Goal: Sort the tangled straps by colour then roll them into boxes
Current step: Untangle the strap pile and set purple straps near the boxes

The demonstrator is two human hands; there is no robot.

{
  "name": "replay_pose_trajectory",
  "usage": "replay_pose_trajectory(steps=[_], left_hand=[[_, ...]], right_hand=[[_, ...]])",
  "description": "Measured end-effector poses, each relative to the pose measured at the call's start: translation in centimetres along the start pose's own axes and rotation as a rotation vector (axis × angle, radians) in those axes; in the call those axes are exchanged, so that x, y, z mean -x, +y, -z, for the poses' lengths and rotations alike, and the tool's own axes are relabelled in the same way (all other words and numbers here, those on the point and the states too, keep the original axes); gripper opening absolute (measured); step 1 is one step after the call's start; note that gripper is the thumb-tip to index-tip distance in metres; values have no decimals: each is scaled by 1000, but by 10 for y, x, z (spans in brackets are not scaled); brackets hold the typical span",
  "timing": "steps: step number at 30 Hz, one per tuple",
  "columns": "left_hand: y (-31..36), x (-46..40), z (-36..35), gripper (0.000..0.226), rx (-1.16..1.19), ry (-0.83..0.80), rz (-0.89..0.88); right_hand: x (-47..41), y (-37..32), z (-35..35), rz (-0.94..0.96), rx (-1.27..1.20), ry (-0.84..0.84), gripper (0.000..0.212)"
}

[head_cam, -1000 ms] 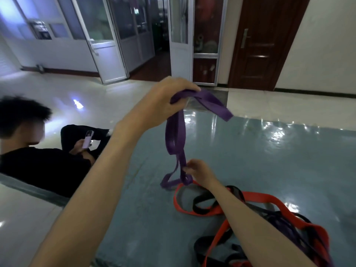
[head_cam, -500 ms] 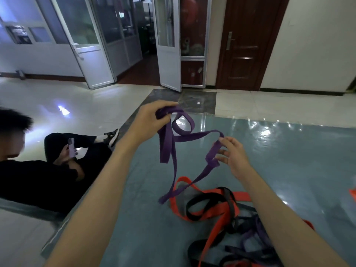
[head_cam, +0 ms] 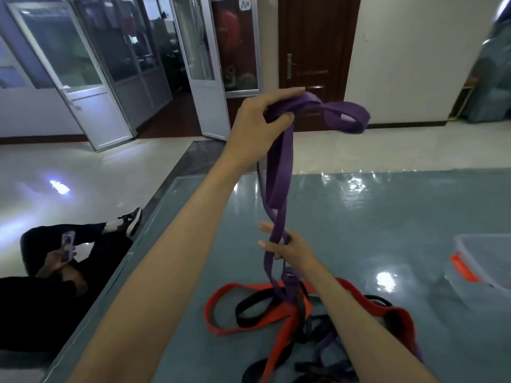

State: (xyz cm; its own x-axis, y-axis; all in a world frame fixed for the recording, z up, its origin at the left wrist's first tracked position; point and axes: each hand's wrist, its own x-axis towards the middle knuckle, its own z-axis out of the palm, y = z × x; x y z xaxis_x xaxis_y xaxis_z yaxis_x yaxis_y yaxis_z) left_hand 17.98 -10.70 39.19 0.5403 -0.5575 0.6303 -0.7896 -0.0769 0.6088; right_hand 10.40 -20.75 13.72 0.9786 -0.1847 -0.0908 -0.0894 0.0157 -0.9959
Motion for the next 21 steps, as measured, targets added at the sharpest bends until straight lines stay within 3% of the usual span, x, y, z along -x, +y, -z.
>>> replay_pose_trajectory(steps=[2,6,10,15,21], left_hand=[[4,-10,-8,44,13,18,15],[-6,-16,-15,40,60,80,111],[-23,-1,-47,42,150,79,244],[-24,37,-154,45,319,-79,390],[-1,107,-305,43,508,-196,516]], right_hand=[[1,-7,16,18,15,75,7],[18,-24,89,21,-334,323,12],[54,-58,182,133,-658,399,7],[123,-76,279,179,-588,471,13],[224,-34,350,106,-462,637,11]])
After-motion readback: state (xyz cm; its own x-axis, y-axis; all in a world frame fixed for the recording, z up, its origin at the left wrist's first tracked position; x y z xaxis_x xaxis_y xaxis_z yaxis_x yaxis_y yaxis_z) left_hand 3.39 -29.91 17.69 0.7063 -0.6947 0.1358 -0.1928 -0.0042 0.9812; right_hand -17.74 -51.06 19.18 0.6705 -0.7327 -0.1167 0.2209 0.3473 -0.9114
